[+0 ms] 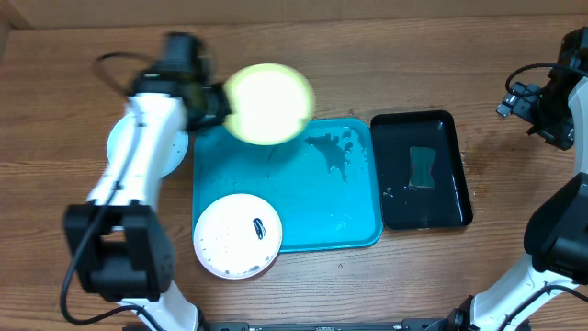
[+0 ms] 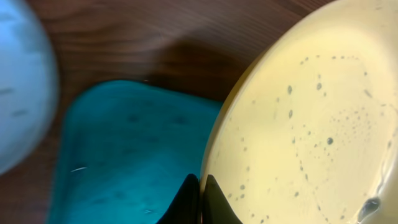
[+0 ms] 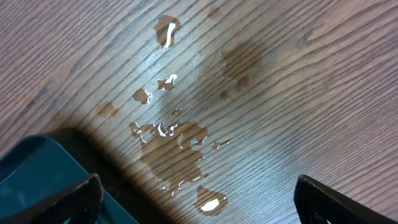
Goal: Clean dirty plates on tray and stack at the side
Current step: 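Carry the yellow plate left and stack it on the white plate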
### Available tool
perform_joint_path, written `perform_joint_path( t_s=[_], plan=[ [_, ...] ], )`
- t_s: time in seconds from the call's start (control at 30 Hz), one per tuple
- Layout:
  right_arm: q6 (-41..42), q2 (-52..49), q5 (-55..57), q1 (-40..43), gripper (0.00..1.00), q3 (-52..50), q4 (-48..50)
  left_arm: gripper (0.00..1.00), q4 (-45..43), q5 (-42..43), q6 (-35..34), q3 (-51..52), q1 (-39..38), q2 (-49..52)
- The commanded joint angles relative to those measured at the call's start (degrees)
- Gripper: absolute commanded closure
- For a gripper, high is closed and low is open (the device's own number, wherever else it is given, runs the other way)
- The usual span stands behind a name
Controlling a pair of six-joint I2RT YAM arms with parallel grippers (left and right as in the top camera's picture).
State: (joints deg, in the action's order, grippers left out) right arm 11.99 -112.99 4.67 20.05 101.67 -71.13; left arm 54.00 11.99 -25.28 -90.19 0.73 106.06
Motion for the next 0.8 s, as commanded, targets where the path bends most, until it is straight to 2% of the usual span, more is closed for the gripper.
perform_joint_path(
  t_s=[0.0, 0.13, 0.23, 0.3, 0.47, 0.77],
  plan=[
    [0.22, 0.74, -0.24, -0.07, 0.0, 0.72, 0.35, 0.96, 2.25, 2.36, -0.61, -0.63, 9.73, -1.86],
    [0.22, 0.74, -0.24, -0.07, 0.0, 0.74, 0.35, 0.96, 5.05, -3.69, -0.55, -0.55, 21.97, -1.84],
    [0.22, 0.74, -0.24, -0.04, 0.0, 0.74, 0.35, 0.96, 4.85, -8.31, -0.7, 0.39, 28.28, -1.81],
    [0.22, 0.74, -0.24, -0.04, 0.0, 0.72, 0.35, 0.96, 4.04, -8.09, -0.74, 1.51, 30.56, -1.81],
    [0.22, 0.74, -0.24, -0.04, 0.0, 0.72, 0.35, 0.96, 0.07, -8.11, -0.72, 5.99, 32.11, -1.81],
    [0.22, 0.74, -0.24, -0.04, 0.0, 0.72, 0.35, 0.96, -10.21, -7.93, -0.68, 14.75, 30.51, -1.81]
  ],
)
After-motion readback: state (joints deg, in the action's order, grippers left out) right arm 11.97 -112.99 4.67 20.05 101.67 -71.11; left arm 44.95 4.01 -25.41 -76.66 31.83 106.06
